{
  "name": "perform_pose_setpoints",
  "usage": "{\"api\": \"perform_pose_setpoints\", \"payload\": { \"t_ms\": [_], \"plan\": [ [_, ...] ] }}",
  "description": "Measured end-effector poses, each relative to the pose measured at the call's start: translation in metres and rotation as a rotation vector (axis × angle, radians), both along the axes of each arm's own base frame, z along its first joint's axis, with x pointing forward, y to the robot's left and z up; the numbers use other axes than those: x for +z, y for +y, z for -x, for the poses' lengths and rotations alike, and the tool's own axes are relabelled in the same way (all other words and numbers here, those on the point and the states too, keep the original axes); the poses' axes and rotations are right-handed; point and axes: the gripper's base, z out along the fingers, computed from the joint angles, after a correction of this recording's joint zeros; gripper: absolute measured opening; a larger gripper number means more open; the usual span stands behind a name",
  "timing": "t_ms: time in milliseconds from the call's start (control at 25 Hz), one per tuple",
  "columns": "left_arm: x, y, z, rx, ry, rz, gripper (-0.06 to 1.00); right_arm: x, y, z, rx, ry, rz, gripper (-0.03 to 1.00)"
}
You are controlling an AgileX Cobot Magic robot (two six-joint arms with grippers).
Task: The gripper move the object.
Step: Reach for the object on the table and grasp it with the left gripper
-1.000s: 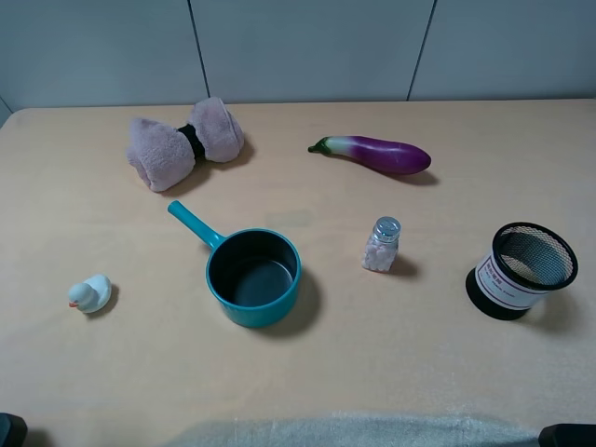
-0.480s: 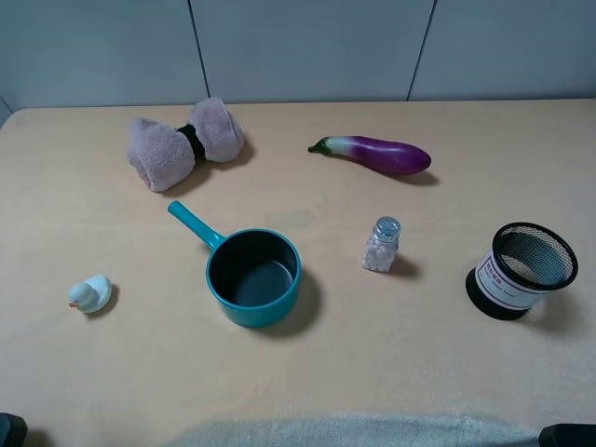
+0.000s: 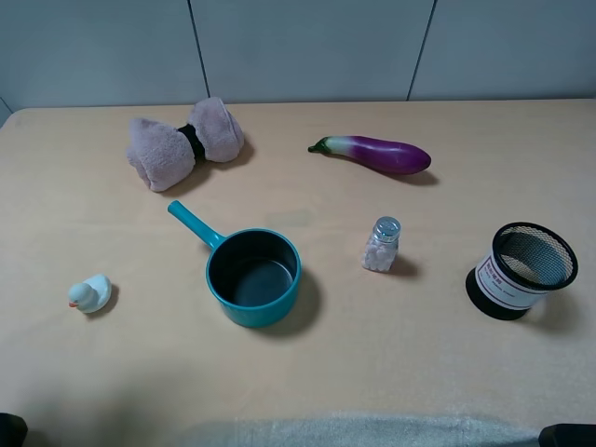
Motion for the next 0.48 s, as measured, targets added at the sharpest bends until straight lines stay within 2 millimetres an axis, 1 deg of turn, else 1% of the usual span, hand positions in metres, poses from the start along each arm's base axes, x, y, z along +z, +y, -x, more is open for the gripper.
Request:
{"api": "perform_pose_setpoints", "payload": {
  "t_ms": [240, 400, 480],
  "plan": [
    [0.003, 0.000, -0.043, 0.000, 0.174, 0.001, 0.70, 0.000, 0.000, 0.000, 0.000, 0.001, 0.000, 0.67],
    [0.002, 0.000, -0.071, 0.000, 0.250, 0.002, 0.70, 0.000, 0.000, 0.000, 0.000, 0.001, 0.000, 0.67],
    [0.002, 0.001, -0.085, 0.002, 0.254, 0.002, 0.70, 0.000, 0.000, 0.000, 0.000, 0.001, 0.000, 0.67]
  ]
}}
